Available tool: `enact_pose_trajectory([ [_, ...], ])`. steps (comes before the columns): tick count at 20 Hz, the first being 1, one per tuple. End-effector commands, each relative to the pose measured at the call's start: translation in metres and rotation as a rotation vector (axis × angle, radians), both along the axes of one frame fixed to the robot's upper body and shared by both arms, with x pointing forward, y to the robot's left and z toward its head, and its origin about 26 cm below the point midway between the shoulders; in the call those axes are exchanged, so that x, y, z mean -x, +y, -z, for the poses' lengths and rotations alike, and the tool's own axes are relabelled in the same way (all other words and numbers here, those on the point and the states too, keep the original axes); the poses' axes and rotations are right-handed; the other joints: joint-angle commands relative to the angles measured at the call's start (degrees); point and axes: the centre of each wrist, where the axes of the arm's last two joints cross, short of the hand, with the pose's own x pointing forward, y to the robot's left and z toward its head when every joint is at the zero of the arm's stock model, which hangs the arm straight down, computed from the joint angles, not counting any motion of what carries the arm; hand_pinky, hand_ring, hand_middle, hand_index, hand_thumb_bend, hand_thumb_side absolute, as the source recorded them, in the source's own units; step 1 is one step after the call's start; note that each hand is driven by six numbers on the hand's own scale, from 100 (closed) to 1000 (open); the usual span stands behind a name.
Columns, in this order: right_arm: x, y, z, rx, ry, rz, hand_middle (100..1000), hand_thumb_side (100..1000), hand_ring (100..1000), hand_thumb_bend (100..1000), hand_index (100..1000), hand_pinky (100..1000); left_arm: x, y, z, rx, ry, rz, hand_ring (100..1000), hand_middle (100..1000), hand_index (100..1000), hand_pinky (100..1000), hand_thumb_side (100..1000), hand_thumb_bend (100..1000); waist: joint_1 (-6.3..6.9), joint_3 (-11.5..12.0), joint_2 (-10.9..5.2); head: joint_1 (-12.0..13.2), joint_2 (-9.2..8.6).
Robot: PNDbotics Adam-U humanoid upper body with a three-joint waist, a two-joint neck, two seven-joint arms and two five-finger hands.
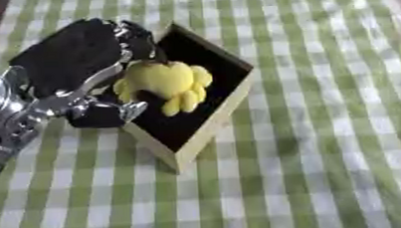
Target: Pick up objects on the table and place them in the box.
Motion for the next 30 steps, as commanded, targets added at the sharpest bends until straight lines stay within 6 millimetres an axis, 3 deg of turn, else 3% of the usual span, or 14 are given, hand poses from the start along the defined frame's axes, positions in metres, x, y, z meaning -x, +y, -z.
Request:
enact_pose_trajectory([
  [1,0.004,0.000,-0.007,0.009,-0.028,0.003,614,1000,725,100,801,731,-0.006,-0.004,-0.006,-0.031,-0.056,-0.011,366,386,532,173,100,110,0.15,0.0,-0.84,0.3,-0.69],
  [8,0.004,0.000,-0.008,0.009,-0.028,0.001,614,1000,725,100,801,730,-0.022,-0.006,0.001,-0.043,-0.076,-0.053,371,391,537,184,100,127,0.31,0.1,-0.39,0.5,-1.26],
  [16,0.004,0.000,-0.008,0.006,-0.031,0.003,612,1000,723,100,801,729,-0.044,0.001,0.023,-0.033,0.008,-0.138,380,399,547,195,100,129,0.28,-0.4,0.18,0.4,-2.33],
  [20,0.004,0.000,-0.009,0.005,-0.031,0.001,611,1000,722,100,801,729,-0.054,0.002,0.034,-0.046,0.040,-0.155,407,416,563,236,100,187,0.22,-1.0,0.47,0.6,-2.75],
  [23,0.004,-0.001,-0.008,0.005,-0.028,0.002,610,1000,722,100,800,729,-0.060,0.004,0.039,-0.074,0.041,-0.175,456,463,612,313,100,286,0.19,-1.4,0.63,0.7,-2.87],
  [27,0.004,-0.001,-0.008,0.003,-0.030,0.005,610,1000,722,100,801,730,-0.062,0.004,0.042,-0.128,0.043,-0.192,718,740,823,612,197,479,0.15,-1.6,0.69,0.8,-2.59],
  [30,0.004,-0.001,-0.009,0.002,-0.032,0.004,611,1000,723,100,801,730,-0.061,0.003,0.038,-0.165,0.030,-0.199,788,796,870,677,253,604,0.08,-1.6,0.57,0.9,-2.37],
])
